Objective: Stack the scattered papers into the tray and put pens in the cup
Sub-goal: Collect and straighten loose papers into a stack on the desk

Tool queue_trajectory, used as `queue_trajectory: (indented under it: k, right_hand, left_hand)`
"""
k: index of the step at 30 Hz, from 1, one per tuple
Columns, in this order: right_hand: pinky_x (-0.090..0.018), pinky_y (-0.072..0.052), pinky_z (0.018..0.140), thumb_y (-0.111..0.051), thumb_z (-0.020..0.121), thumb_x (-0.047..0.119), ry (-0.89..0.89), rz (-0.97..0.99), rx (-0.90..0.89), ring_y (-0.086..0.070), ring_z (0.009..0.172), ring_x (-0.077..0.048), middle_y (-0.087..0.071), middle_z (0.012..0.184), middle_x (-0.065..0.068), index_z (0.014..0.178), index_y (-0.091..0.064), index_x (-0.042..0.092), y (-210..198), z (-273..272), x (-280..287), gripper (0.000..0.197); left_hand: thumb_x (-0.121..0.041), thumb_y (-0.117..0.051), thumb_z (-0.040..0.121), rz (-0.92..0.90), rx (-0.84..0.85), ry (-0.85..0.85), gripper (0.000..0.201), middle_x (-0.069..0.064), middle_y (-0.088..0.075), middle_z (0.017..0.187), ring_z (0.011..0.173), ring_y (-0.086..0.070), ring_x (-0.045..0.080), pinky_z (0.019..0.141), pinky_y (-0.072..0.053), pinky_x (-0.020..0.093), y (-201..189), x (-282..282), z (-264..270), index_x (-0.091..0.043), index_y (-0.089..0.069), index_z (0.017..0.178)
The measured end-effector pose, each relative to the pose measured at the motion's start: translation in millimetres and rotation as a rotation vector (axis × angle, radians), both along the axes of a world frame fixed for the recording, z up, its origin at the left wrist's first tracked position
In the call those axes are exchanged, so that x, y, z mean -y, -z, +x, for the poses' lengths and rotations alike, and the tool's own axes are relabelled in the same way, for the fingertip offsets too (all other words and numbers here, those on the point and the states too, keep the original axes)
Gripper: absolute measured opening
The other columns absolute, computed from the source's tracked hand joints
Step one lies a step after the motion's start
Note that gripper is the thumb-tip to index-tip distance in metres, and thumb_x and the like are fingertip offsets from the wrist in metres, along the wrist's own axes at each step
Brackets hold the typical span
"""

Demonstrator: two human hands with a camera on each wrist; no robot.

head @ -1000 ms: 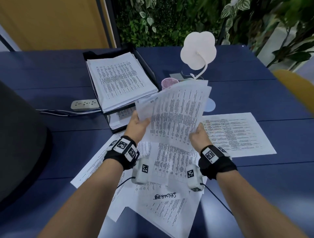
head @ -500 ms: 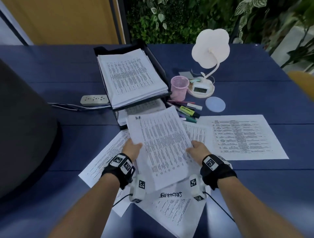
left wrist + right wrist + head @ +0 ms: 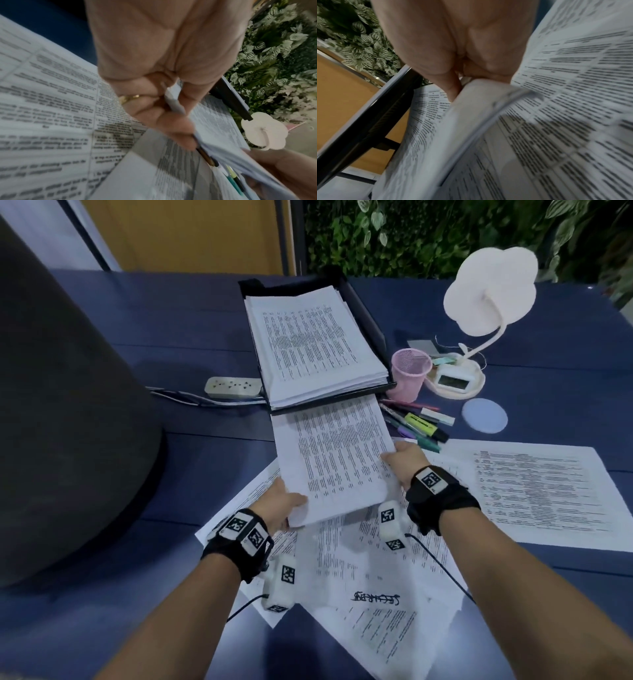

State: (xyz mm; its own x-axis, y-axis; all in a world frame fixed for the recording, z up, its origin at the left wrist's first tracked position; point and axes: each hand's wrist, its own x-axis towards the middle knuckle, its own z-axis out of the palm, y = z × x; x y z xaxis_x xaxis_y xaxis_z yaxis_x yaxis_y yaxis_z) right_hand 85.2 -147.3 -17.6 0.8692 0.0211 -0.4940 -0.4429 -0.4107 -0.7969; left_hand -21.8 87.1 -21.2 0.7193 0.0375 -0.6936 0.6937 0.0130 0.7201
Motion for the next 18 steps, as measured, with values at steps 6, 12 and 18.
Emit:
queue_trajectory:
  k: [6, 12, 18]
  right_hand:
    - [-0.050, -0.048, 0.096, -0.053, 0.090, 0.007, -0.039, 0.000, 0.030, -0.061, 0.106, -0.033, -0.062, 0.122, -0.015, 0.120, -0.055, 0.009, -19, 15, -20, 0.030]
    - [-0.020, -0.042, 0.033, -0.049, 0.094, 0.009, -0.120, -0.008, -0.190, -0.065, 0.045, -0.018, -0.049, 0.127, -0.017, 0.138, -0.033, 0.015, -16, 25, -24, 0.048]
    - [-0.020, -0.046, 0.035, -0.039, 0.097, -0.001, 0.168, 0.141, -0.096, -0.057, 0.050, -0.021, -0.053, 0.101, -0.023, 0.123, -0.042, 0.019, -5, 66, -45, 0.033]
  left_hand:
    - [-0.004, -0.046, 0.094, 0.191, 0.131, -0.040, 0.026, 0.009, -0.056, 0.112, 0.069, -0.052, 0.017, 0.041, -0.040, 0.020, -3, -16, 25, -0.014, -0.042, 0.117]
    - [-0.004, -0.047, 0.095, 0.238, 0.179, -0.115, 0.024, 0.013, -0.058, 0.112, 0.053, -0.053, 0.012, 0.038, -0.039, 0.019, -1, -30, 63, -0.011, -0.043, 0.117]
    - [-0.008, -0.058, 0.092, 0.346, 0.299, -0.294, 0.026, 0.009, -0.057, 0.112, 0.065, -0.060, 0.013, 0.050, -0.054, 0.020, -4, -32, 99, -0.009, -0.045, 0.114]
